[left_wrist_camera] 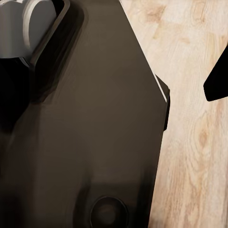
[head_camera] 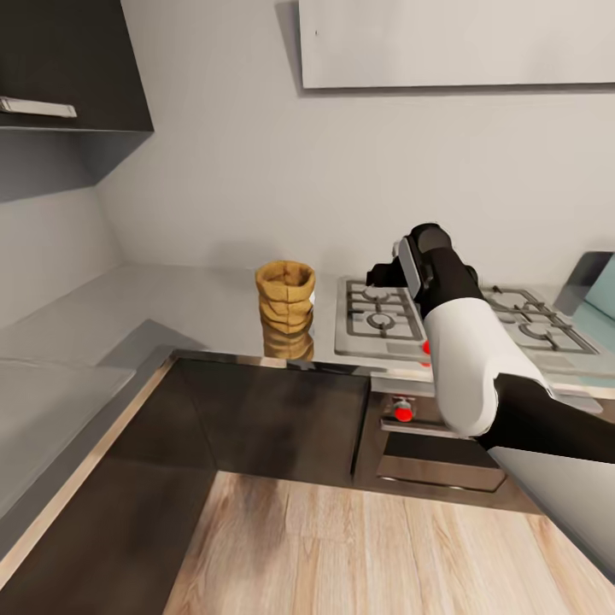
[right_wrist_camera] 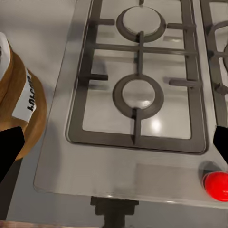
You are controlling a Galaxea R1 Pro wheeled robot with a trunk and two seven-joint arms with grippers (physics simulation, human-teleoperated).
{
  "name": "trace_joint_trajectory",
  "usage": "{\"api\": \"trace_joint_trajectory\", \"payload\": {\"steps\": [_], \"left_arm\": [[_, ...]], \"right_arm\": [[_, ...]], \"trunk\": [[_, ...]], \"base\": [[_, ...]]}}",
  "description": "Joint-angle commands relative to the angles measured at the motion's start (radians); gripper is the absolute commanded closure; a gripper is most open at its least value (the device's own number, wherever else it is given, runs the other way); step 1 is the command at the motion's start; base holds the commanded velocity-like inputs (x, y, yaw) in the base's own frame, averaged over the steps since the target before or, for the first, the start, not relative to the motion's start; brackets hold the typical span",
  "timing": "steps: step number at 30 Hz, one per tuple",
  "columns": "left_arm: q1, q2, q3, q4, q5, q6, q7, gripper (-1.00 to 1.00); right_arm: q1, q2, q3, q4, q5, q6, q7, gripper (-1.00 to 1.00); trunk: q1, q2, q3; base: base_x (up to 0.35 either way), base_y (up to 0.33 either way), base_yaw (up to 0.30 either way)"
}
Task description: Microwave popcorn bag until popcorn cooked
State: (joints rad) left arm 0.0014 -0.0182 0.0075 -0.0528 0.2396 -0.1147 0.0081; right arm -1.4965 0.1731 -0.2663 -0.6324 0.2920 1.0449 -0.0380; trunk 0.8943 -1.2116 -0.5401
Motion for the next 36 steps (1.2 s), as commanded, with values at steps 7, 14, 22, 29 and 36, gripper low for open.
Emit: {"api": "trace_joint_trajectory", "payload": {"steps": [7, 14, 22, 29, 36], "left_arm": [[0.0, 0.0, 0.0, -0.001, 0.004, -0.002, 0.001, -1.0], [0.0, 0.0, 0.0, -0.001, 0.004, -0.002, 0.001, -1.0], [0.0, 0.0, 0.0, -0.001, 0.004, -0.002, 0.001, -1.0], [0.0, -0.002, 0.002, -0.001, 0.004, -0.003, 0.001, -1.0], [0.0, 0.0, 0.002, -0.001, 0.004, -0.003, 0.001, -1.0]], "right_arm": [[-0.002, 0.001, -0.005, 0.001, -0.001, 0.002, -0.003, -1.0], [-0.002, 0.001, 0.001, -0.013, 0.007, 0.002, -0.007, -1.0], [-0.002, 0.001, 0.004, -0.028, 0.008, 0.002, -0.008, -1.0], [-0.002, 0.001, 0.004, -0.036, 0.0, 0.002, -0.007, -1.0], [-0.002, 0.001, 0.004, -0.035, -0.002, 0.002, -0.007, -1.0]], "trunk": [[0.0, 0.0, -0.001], [0.0, 0.0, -0.001], [0.0, 0.0, -0.001], [0.0, 0.0, -0.001], [0.0, 0.0, -0.001]], "base": [[0.201, 0.0, 0.0], [0.196, 0.0, 0.0], [0.169, 0.0, 0.0], [0.042, 0.0, 0.115], [0.001, 0.0, 0.269]]}}
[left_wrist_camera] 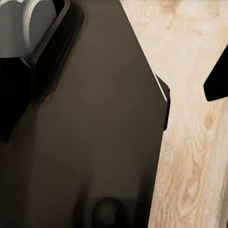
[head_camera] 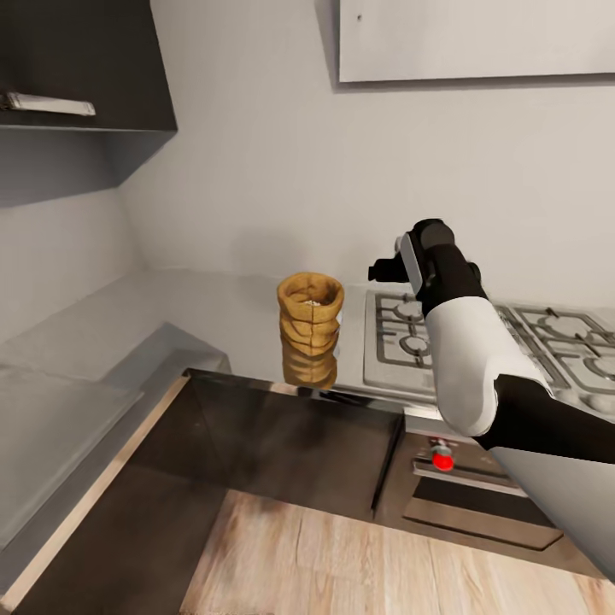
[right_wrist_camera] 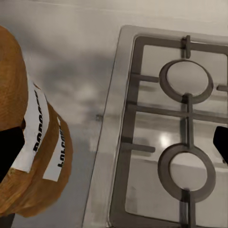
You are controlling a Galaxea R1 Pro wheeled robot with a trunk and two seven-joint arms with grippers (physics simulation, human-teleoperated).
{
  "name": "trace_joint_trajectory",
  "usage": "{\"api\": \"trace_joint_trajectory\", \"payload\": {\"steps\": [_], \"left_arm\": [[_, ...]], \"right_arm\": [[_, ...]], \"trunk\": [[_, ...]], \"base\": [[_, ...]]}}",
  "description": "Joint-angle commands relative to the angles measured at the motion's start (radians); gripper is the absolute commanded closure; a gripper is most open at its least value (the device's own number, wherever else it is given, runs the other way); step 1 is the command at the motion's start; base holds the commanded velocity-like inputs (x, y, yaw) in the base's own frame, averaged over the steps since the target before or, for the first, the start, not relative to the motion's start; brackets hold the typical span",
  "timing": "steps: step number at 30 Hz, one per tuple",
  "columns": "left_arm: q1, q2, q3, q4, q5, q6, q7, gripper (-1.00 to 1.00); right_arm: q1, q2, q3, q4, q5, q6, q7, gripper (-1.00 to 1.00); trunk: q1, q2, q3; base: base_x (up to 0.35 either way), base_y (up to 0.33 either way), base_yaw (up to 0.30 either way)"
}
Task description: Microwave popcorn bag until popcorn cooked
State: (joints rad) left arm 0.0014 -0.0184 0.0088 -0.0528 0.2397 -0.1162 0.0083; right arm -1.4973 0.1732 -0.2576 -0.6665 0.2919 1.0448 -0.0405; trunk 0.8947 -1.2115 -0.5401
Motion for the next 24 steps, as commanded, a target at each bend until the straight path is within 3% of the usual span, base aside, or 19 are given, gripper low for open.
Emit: {"api": "trace_joint_trajectory", "payload": {"steps": [1, 8, 12, 19, 24], "left_arm": [[0.0, 0.0, 0.0, -0.001, 0.004, -0.002, 0.001, -1.0], [0.0, 0.0, 0.0, -0.001, 0.004, -0.002, 0.001, -1.0], [0.0, 0.0, 0.0, -0.001, 0.004, -0.002, 0.001, -1.0], [0.0, 0.0, 0.0, -0.001, 0.004, -0.002, 0.001, -1.0], [0.0, 0.0, 0.0, -0.001, 0.004, -0.002, 0.001, -1.0]], "right_arm": [[0.0, 0.001, -0.005, -0.001, -0.002, 0.002, -0.005, -1.0], [-0.001, 0.001, 0.0, -0.001, 0.004, 0.002, -0.005, -1.0], [-0.001, 0.001, 0.061, 0.001, 0.009, 0.002, -0.005, -1.0], [0.0, 0.001, 0.063, 0.008, 0.005, 0.002, -0.005, -1.0], [0.0, 0.001, 0.061, 0.011, 0.003, 0.002, -0.006, -1.0]], "trunk": [[0.0, -0.001, -0.001], [0.0, -0.001, -0.001], [0.0, -0.001, -0.001], [0.0, -0.001, -0.001], [0.0, -0.001, -0.001]], "base": [[0.0, 0.0, 0.273], [0.0, 0.0, 0.273], [0.0, 0.0, 0.273], [0.0, 0.0, 0.26], [0.0, 0.0, 0.048]]}}
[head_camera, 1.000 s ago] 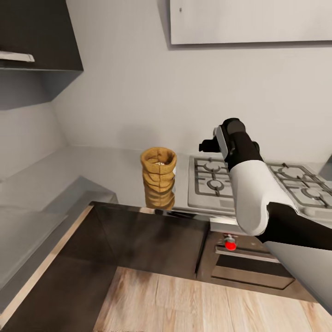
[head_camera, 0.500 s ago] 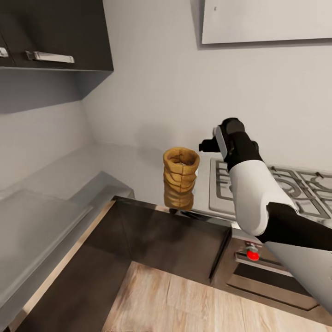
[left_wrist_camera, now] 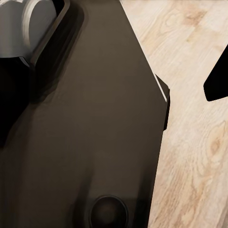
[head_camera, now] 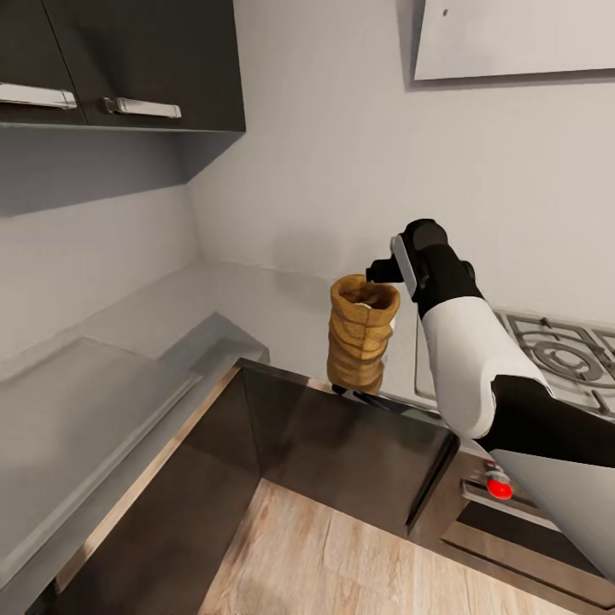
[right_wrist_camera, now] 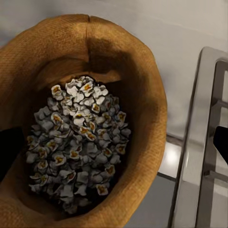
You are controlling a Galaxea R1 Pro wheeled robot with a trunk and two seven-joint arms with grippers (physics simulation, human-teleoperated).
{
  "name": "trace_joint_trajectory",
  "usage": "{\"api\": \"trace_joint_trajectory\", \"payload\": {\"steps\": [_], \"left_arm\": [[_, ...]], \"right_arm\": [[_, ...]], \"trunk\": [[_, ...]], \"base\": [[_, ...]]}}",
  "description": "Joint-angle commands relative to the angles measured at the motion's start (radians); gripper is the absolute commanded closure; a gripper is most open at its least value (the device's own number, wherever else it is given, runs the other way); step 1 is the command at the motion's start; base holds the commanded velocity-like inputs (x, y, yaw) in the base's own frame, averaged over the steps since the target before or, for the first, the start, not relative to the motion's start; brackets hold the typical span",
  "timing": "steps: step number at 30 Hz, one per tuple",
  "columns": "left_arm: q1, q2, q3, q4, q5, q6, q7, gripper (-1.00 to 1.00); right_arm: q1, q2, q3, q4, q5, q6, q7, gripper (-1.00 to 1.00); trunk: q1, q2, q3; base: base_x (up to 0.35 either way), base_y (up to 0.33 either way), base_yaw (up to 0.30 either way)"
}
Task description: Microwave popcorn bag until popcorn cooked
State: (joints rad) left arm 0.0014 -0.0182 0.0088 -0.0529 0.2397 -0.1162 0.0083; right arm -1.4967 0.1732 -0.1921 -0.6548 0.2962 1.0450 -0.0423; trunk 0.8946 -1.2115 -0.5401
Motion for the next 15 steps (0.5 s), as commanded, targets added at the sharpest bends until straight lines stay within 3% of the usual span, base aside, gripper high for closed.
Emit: {"api": "trace_joint_trajectory", "payload": {"steps": [1, 7, 15], "left_arm": [[0.0, 0.0, 0.0, -0.001, 0.004, -0.002, 0.001, -1.0], [0.0, 0.0, 0.0, -0.001, 0.004, -0.002, 0.001, -1.0], [0.0, 0.0, 0.0, -0.001, 0.004, -0.002, 0.001, -1.0]], "right_arm": [[-0.001, 0.001, -0.006, 0.0, -0.002, 0.002, -0.005, -1.0], [0.001, 0.001, -0.01, 0.003, -0.003, 0.002, -0.073, -1.0], [0.009, 0.001, -0.012, 0.003, -0.004, 0.002, -0.089, -1.0]], "trunk": [[0.0, -0.001, -0.001], [0.0, -0.001, -0.001], [0.0, -0.001, -0.001]], "base": [[0.0, 0.0, 0.006], [0.0, 0.0, 0.001], [0.0, 0.0, 0.0]]}}
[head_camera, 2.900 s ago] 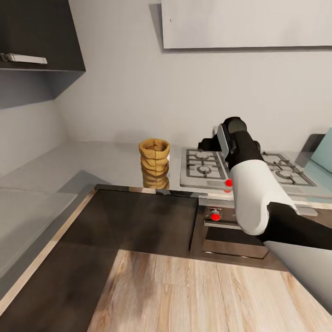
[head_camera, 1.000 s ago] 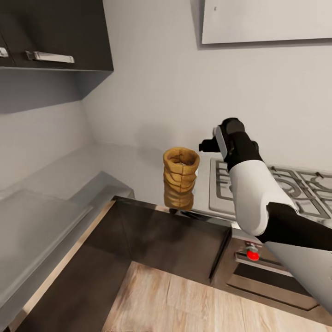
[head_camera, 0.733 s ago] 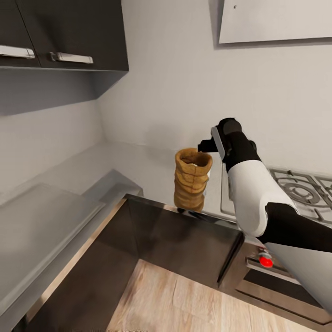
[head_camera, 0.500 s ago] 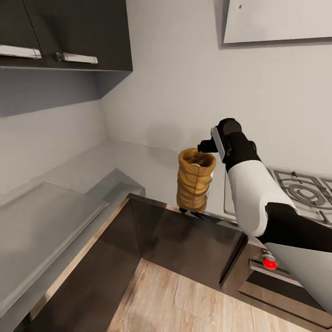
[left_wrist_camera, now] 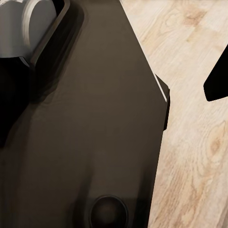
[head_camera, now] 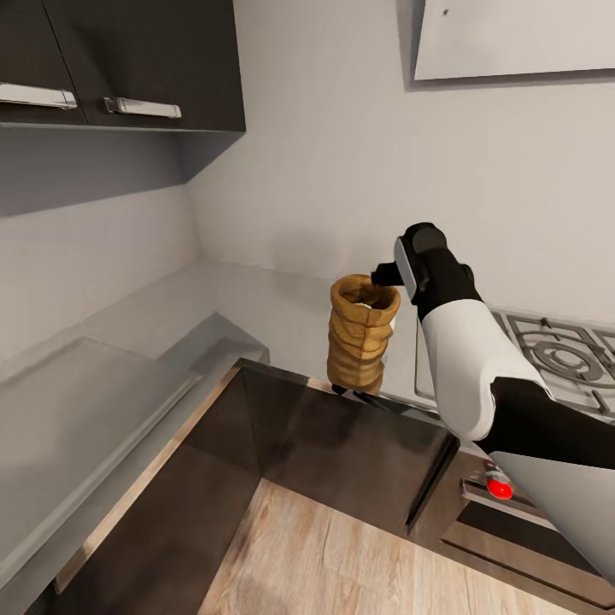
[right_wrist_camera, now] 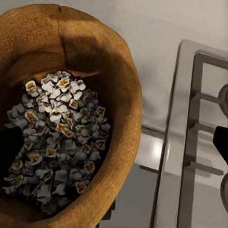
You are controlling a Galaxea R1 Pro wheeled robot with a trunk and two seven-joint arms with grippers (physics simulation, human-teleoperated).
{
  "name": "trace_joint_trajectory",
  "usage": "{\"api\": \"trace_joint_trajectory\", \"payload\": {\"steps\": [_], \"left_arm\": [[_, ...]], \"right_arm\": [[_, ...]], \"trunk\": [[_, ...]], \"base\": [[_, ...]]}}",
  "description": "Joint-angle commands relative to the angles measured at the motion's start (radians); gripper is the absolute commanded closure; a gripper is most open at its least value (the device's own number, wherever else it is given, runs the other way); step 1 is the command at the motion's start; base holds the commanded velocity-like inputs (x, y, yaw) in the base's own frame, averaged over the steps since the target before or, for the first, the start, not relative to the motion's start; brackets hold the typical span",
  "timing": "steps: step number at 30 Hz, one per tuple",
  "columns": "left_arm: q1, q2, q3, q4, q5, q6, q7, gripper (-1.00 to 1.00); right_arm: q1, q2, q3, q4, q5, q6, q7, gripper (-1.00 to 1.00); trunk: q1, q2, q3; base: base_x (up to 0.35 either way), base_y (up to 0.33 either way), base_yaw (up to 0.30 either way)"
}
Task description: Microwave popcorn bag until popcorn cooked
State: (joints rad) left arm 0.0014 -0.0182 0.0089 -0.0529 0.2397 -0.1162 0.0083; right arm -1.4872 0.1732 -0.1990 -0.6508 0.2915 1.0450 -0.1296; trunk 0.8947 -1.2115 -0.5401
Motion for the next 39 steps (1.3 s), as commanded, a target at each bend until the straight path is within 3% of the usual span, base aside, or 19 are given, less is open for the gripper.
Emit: {"api": "trace_joint_trajectory", "payload": {"steps": [1, 27, 36, 39], "left_arm": [[0.0, 0.0, 0.0, -0.001, 0.004, -0.002, 0.001, -1.0], [0.0, 0.0, 0.0, -0.001, 0.004, -0.002, 0.001, -1.0], [0.0, 0.0, 0.0, -0.001, 0.004, -0.002, 0.001, -1.0], [0.0, 0.0, 0.0, -0.001, 0.004, -0.002, 0.001, -1.0]], "right_arm": [[-0.001, 0.001, -0.005, 0.002, 0.001, 0.002, -0.003, -1.0], [-0.002, 0.001, -0.01, 0.025, -0.001, 0.002, -0.034, -1.0], [0.031, 0.001, -0.01, 0.026, -0.003, 0.002, -0.035, -1.0], [0.07, 0.001, -0.011, 0.025, -0.003, 0.002, -0.035, -1.0]], "trunk": [[0.0, -0.001, -0.001], [0.0, -0.001, -0.001], [0.0, -0.001, -0.001], [0.0, -0.001, -0.001]], "base": [[0.0, 0.0, 0.0], [0.031, 0.0, 0.0], [0.0, 0.0, 0.0], [0.0, 0.0, 0.0]]}}
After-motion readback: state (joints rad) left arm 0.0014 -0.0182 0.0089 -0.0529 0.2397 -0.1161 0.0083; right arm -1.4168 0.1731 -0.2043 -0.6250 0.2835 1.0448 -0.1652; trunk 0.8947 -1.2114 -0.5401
